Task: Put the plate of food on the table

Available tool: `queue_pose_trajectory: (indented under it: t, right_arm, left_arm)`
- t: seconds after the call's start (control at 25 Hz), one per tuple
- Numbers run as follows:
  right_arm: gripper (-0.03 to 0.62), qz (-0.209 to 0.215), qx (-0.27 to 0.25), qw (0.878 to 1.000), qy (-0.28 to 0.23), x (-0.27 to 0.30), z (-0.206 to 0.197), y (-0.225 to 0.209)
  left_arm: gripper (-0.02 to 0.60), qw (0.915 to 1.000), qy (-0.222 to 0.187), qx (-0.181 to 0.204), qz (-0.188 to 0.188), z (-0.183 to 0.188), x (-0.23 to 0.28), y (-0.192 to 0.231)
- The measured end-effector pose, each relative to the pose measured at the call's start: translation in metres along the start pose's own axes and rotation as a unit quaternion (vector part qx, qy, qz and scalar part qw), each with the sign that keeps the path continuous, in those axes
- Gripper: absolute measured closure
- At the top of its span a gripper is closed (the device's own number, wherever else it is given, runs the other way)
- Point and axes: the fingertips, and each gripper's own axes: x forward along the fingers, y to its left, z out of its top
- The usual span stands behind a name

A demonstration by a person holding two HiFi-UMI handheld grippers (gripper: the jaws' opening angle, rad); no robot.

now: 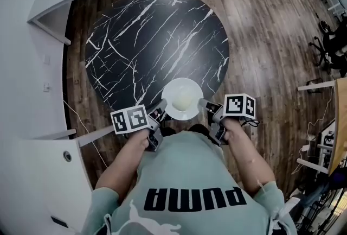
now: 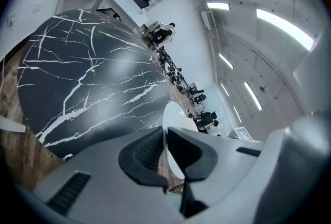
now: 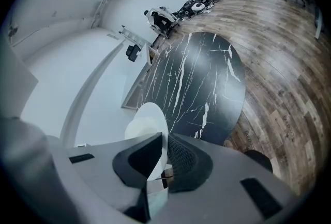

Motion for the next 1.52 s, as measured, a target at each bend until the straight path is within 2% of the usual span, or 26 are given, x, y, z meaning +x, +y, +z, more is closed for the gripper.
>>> queue_pose_trajectory:
  t: [0.44, 0.96, 1.52]
  right_arm:
    - [0.559, -0.005, -0.001, 1.0, 0.007, 0.031, 0.011, -0.011]
    - [0.557, -0.013, 0.014, 0.999, 0.032, 0.082, 0.05, -0.058]
    - [0.557, -0.034, 0.003, 0.999, 0.036, 0.116, 0.08, -0.087]
  left_arm:
    - [0.545, 0.9994, 0.002, 0.017, 0.031, 0.011, 0.016, 0.033]
    - [0.546, 0.998, -0.008, -0.022, 0.058, 0.03, 0.071, 0.075]
    - [0.545, 0.9963, -0.008, -0.017, 0.084, 0.046, 0.109, 0.105]
